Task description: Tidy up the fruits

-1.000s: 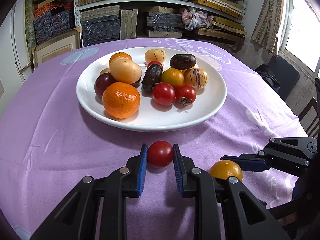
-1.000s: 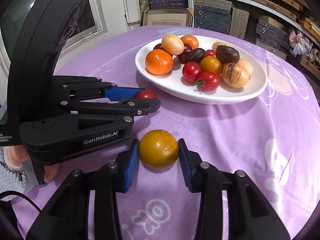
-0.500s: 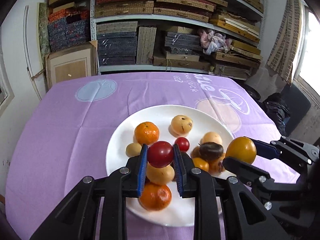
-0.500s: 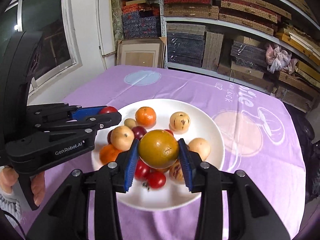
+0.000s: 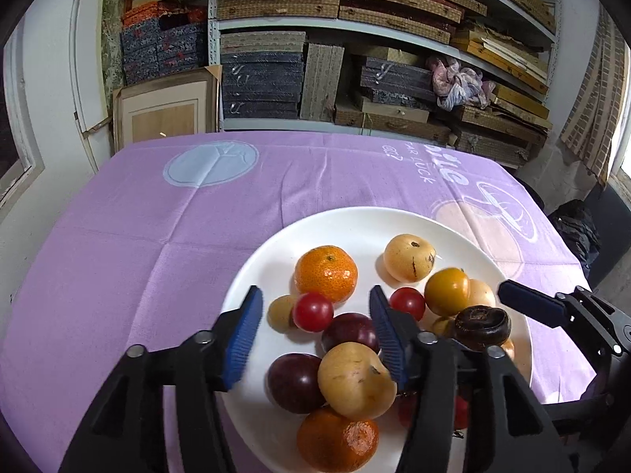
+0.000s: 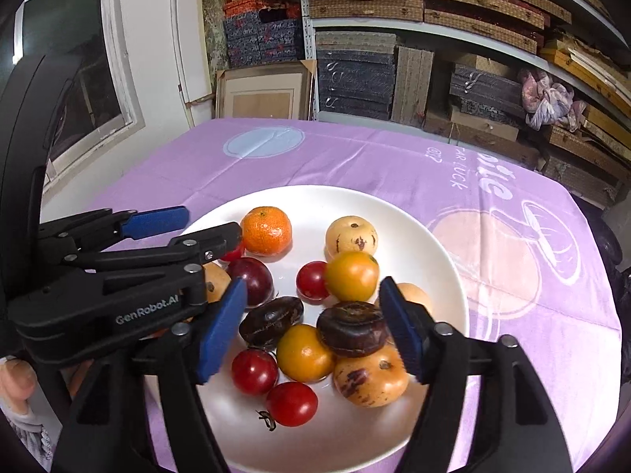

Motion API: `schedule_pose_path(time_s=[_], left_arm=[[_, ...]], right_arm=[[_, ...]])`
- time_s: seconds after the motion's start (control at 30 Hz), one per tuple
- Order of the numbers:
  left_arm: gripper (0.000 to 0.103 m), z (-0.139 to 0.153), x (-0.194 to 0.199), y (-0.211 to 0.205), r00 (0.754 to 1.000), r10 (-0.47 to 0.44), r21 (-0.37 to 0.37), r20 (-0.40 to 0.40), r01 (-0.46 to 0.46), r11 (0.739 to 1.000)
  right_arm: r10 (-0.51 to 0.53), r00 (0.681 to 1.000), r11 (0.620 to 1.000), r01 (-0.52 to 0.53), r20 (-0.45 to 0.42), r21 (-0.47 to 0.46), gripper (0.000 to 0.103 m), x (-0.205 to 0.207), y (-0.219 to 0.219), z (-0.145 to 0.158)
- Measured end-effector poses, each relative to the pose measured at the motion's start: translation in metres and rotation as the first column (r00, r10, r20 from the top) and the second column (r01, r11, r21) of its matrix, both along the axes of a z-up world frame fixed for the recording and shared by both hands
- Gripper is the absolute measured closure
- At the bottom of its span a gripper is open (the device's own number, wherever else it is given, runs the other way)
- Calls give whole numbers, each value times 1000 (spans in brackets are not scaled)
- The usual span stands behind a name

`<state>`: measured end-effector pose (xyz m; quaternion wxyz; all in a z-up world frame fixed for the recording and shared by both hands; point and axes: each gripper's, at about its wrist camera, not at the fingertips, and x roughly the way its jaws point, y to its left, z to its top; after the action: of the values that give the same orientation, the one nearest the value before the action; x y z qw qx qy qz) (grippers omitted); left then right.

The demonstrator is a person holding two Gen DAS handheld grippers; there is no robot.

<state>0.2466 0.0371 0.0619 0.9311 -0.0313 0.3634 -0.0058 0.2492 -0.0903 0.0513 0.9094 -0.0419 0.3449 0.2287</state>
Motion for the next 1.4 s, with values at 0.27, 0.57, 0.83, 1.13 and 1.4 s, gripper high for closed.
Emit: schedule_pose_path(time_s=[0.27,0.57,0.83,1.13,1.4], left_arm=[[3,25,-80,-8,994,20,52,104,-26,998],[3,6,-148,-22,995,0,3,101,0,1000],[3,14,-163,-44,986,11,199,165,-45,979],[3,1,-167,-41,997,7,127,83,-17,992],[3,-8,-169,-40,999,-39,61,14,38,997]], right_arm=[[-105,990,994,101,90,51,4,-79,-44,18],[-179,962,984,171,205,53,4,-166,-60,8],[-125,988,990,119,85,75,4,-161,-55,5],[-180,982,982,176,55,71,4,-164,-67,2],[-198,979,979,196,50,53,4,-166,-73,-1]])
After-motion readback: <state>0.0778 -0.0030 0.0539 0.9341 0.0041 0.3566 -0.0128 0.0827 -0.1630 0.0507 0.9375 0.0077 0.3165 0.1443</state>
